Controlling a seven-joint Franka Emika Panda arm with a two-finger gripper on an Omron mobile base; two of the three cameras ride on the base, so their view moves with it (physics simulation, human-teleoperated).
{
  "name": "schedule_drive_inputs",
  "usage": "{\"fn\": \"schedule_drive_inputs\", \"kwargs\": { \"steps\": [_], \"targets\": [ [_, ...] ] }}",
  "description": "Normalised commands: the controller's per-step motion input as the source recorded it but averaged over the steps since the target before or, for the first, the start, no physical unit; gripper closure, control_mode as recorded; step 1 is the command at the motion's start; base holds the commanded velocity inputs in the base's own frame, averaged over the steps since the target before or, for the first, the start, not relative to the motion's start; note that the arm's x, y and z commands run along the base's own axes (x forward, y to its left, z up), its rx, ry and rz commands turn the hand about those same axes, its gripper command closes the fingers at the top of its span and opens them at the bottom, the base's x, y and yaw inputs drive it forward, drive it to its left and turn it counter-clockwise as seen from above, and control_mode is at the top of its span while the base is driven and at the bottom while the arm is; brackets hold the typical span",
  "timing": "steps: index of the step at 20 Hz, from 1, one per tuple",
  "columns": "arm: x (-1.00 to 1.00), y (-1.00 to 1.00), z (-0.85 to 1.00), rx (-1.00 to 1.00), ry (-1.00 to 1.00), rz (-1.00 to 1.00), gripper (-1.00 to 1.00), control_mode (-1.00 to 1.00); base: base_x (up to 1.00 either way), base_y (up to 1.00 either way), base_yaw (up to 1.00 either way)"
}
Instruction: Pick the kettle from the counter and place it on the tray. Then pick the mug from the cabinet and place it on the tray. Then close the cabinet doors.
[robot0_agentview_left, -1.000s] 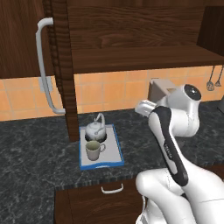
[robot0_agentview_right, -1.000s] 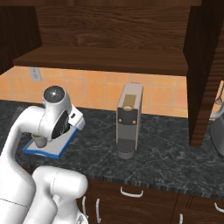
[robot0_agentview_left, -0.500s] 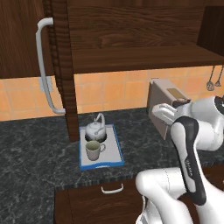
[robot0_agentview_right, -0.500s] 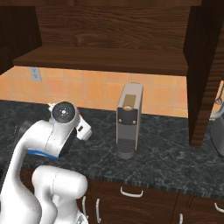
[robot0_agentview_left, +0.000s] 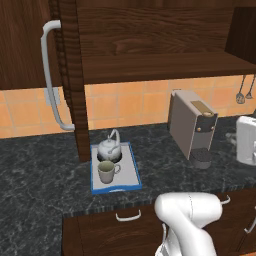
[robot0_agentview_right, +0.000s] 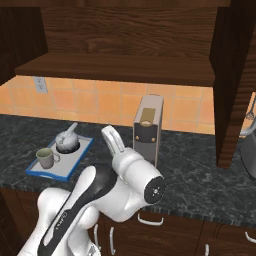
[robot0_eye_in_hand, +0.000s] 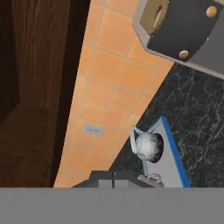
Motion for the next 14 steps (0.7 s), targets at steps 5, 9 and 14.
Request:
{"fn": "schedule_drive_inputs", "kwargs": {
  "steps": [5,9,14],
  "targets": [
    [-0.01,-0.37,0.00,0.13,-0.04,0.00,1.00,-1.00,0.00,0.00,0.00],
    [-0.04,-0.63,0.14,0.29,-0.20,0.00,1.00,-1.00,0.00,0.00,0.00],
    [-0.05,-0.86,0.30,0.52,-0.29,-0.01,1.00,-1.00,0.00,0.00,0.00]
  ]
}}
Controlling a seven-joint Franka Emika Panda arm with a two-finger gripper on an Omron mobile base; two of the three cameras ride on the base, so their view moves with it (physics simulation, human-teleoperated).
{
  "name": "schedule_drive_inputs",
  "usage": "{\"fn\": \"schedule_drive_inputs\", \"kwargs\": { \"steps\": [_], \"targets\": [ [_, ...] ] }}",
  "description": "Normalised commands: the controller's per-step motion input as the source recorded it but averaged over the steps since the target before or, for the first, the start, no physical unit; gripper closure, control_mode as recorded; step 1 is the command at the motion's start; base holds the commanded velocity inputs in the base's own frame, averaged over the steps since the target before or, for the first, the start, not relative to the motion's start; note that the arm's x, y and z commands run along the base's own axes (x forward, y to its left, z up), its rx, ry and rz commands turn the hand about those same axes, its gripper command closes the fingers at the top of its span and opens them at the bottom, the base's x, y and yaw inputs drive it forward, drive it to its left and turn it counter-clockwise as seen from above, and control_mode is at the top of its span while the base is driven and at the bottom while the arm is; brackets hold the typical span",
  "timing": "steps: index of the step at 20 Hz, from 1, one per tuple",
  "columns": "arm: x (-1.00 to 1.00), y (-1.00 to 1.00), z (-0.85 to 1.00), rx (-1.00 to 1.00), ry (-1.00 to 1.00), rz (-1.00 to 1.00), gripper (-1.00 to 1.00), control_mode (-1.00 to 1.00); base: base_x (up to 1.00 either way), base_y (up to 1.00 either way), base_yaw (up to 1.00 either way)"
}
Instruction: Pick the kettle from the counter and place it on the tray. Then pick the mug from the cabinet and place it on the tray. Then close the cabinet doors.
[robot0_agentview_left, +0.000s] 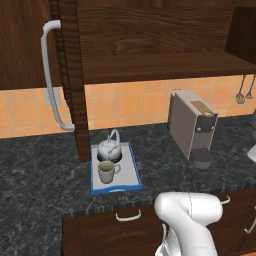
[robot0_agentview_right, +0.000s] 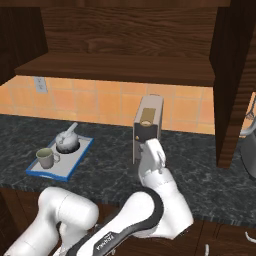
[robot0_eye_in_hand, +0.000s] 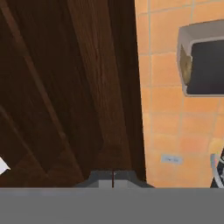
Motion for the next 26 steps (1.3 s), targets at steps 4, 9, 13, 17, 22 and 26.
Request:
{"fn": "schedule_drive_inputs", "kwargs": {
  "steps": [4,9,13,17,22,26],
  "targets": [
    [-0.09,-1.00,0.31,0.56,-0.31,-0.01,1.00,-1.00,0.00,0.00,0.00],
    [-0.06,-0.66,0.03,0.17,-0.10,-0.01,1.00,-1.00,0.00,0.00,0.00],
    [-0.05,-0.74,0.00,0.15,-0.01,0.00,1.00,-1.00,0.00,0.00,0.00],
    [0.00,-0.83,0.00,0.21,-0.06,-0.02,1.00,-1.00,0.00,0.00,0.00],
    [0.05,-0.49,0.01,0.30,-0.27,0.00,1.00,-1.00,0.00,0.00,0.00],
    [0.05,-0.41,0.07,0.36,-0.33,0.00,1.00,-1.00,0.00,0.00,0.00]
  ]
}}
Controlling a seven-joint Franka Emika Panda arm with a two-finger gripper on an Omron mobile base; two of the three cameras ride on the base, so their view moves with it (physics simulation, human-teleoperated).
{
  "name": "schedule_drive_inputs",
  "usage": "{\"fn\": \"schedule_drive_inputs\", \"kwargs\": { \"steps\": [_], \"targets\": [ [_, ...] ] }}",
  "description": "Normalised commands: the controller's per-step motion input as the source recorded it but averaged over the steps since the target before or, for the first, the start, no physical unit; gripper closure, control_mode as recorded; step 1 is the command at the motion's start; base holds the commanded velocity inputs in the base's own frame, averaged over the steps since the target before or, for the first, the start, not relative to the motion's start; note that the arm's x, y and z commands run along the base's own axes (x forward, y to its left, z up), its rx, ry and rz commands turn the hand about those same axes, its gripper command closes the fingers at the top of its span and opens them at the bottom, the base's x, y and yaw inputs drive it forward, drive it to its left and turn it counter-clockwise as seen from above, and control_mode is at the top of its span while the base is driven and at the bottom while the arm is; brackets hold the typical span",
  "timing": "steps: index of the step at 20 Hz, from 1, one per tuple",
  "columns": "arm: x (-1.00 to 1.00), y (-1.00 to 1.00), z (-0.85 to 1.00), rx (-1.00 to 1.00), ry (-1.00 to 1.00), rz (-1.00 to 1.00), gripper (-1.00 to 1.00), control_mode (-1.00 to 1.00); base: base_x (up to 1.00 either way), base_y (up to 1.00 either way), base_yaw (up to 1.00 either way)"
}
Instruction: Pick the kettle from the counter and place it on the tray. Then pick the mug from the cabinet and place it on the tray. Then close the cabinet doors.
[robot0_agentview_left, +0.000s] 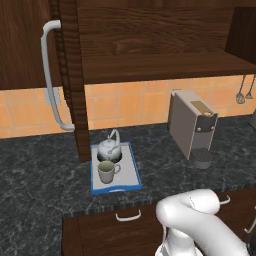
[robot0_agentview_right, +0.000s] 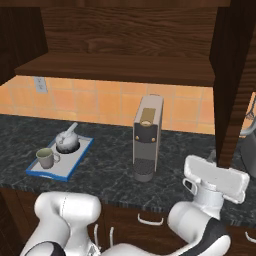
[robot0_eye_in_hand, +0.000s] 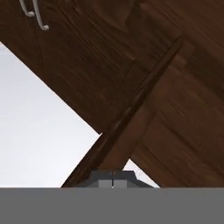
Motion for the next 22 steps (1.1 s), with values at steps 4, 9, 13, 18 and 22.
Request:
{"fn": "schedule_drive_inputs", "kwargs": {
  "steps": [4,9,13,18,22],
  "targets": [
    [0.03,-0.44,0.49,0.18,-0.06,-0.01,1.00,-1.00,0.00,0.00,0.00],
    [0.05,-0.38,0.46,0.06,-0.01,0.00,1.00,-1.00,0.00,0.00,0.00],
    [-0.38,-0.04,0.12,0.00,-0.19,0.00,1.00,-1.00,0.00,0.00,0.00],
    [-0.45,0.13,0.26,-0.05,-0.18,0.00,1.00,-1.00,0.00,0.00,0.00],
    [-0.12,0.36,0.46,-0.13,-0.05,0.00,1.00,-1.00,0.00,0.00,0.00]
  ]
}}
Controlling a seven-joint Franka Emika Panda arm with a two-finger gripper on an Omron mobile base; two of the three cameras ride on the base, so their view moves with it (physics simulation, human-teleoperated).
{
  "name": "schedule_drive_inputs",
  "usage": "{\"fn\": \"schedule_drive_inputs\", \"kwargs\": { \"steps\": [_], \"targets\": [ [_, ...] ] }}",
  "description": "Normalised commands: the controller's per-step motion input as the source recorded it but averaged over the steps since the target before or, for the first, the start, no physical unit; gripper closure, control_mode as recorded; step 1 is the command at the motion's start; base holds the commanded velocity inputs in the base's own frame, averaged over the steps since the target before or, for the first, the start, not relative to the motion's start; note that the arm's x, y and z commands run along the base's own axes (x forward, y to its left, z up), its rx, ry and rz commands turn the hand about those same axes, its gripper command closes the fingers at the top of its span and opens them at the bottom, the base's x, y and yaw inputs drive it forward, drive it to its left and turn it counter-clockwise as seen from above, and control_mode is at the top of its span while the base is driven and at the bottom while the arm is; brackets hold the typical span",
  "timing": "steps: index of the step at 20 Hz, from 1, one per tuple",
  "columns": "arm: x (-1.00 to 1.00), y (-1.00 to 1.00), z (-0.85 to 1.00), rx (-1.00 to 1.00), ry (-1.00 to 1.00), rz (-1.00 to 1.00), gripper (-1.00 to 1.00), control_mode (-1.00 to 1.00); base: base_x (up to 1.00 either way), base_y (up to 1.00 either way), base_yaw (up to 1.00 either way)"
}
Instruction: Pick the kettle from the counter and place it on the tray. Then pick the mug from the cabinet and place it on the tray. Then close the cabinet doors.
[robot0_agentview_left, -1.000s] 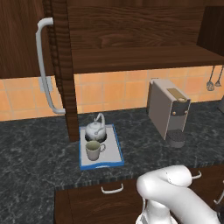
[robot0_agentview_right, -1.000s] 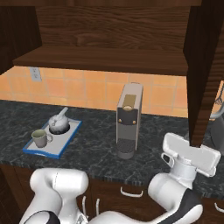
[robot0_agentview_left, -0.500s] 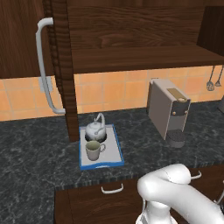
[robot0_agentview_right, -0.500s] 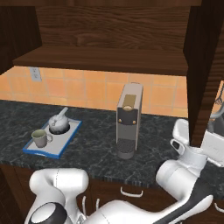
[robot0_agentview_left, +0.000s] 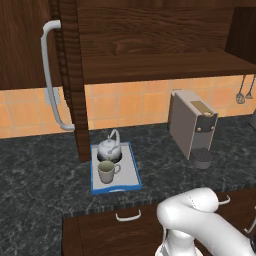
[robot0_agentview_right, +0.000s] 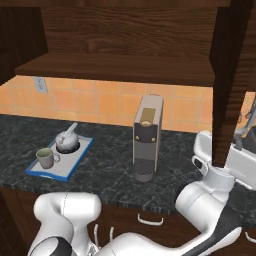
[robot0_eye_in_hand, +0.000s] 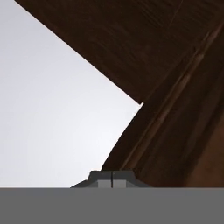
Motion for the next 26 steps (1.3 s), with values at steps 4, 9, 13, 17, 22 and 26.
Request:
{"fn": "schedule_drive_inputs", "kwargs": {
  "steps": [4,9,13,17,22,26],
  "targets": [
    [-0.30,0.58,0.25,-0.29,-0.02,0.07,1.00,-1.00,0.00,0.00,0.00],
    [-0.56,0.64,0.31,-0.33,-0.01,0.06,1.00,-1.00,0.00,0.00,0.00],
    [-0.12,0.58,0.48,-0.26,0.18,0.02,1.00,-1.00,0.00,0.00,0.00],
    [0.00,0.56,0.44,-0.22,0.25,0.06,1.00,-1.00,0.00,0.00,0.00],
    [0.12,0.78,0.15,-0.29,0.44,0.15,1.00,-1.00,0.00,0.00,0.00],
    [0.16,0.58,0.24,-0.22,0.39,0.19,1.00,-1.00,0.00,0.00,0.00]
  ]
}}
